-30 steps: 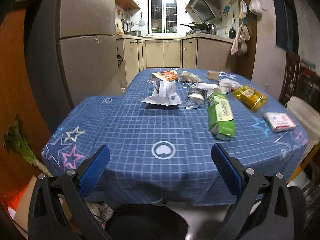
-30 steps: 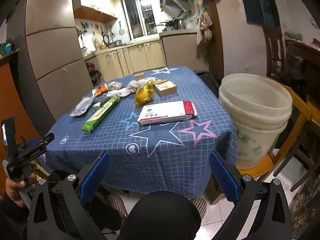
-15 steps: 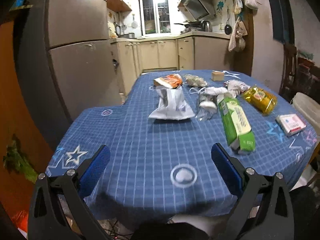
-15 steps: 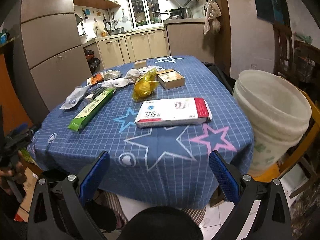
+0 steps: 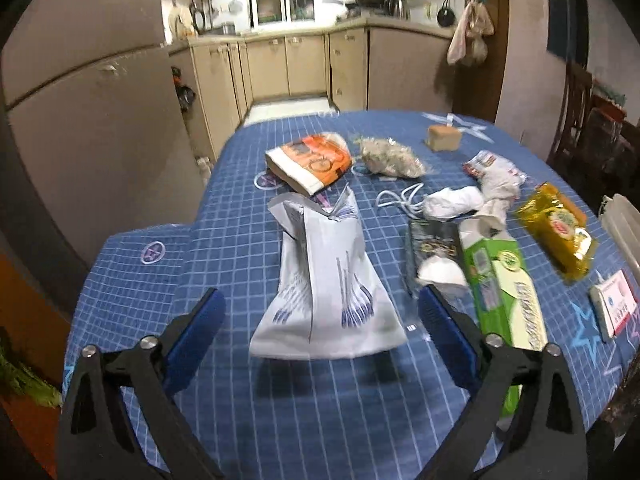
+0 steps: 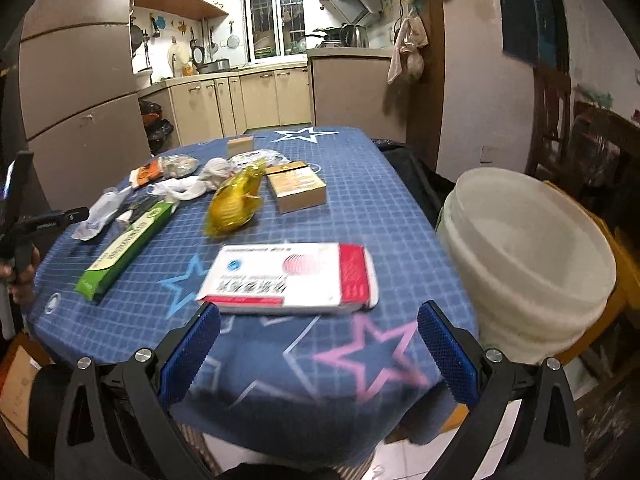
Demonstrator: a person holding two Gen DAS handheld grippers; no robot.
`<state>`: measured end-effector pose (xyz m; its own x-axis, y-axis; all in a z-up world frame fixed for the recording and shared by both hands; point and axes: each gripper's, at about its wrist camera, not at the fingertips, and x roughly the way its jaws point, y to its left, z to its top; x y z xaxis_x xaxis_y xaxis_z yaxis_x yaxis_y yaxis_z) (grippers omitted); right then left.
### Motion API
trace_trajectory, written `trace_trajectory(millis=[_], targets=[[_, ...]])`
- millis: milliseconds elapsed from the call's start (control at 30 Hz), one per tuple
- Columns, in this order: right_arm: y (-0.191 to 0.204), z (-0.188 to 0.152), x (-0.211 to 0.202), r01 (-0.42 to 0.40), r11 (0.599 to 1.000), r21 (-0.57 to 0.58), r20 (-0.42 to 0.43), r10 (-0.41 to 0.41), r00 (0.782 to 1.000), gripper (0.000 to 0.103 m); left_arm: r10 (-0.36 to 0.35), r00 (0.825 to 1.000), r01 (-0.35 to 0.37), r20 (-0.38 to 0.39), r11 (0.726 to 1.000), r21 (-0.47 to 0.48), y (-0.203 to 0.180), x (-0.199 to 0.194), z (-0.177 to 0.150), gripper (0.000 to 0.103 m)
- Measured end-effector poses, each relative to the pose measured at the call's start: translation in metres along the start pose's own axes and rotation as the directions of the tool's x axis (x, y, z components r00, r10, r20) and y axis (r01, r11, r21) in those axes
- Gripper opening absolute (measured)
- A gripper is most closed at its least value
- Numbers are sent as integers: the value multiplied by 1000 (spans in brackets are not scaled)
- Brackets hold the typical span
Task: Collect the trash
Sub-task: 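Lower left tool toward white packet while right tool approaches green toothpaste box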
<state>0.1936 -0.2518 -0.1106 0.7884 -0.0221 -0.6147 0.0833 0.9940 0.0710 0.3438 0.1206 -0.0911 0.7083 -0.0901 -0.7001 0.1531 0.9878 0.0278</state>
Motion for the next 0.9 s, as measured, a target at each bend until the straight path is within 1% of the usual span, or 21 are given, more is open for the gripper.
trace_trajectory(millis=[33,167,300,400,567,667,733,767,900], targets=[[0,5,4,2,1000,-24,4,-2,1000,98,-14,1000,14,-19,1000,-4,2,6,4,90],[3,20,15,-12,994,-111,5,12,1000,98,-17,998,18,-65,1000,9,6,24,14,90],[18,32,18,-78,985,-155,5,79,997,98,-23,995,27,-93,999,37,6,36,21,90],[38,37,22,-128,975,-181,0,130,992,98,-29,993,35,-114,998,49,5,47,25,90],[77,40,31,-233,958,-164,-29,232,972,98,-63,986,68,-158,997,32,8,66,24,83],[103,44,37,-280,949,-142,-46,277,960,98,-61,986,68,-154,997,44,7,69,21,83],[118,46,41,-301,945,-130,-57,296,953,98,-59,987,68,-148,996,56,5,68,22,81],[127,48,44,-310,943,-122,-65,305,950,98,-59,987,68,-147,996,56,5,68,22,77],[155,49,51,-336,935,-111,-91,327,940,98,-55,989,60,-140,998,33,6,68,23,69]])
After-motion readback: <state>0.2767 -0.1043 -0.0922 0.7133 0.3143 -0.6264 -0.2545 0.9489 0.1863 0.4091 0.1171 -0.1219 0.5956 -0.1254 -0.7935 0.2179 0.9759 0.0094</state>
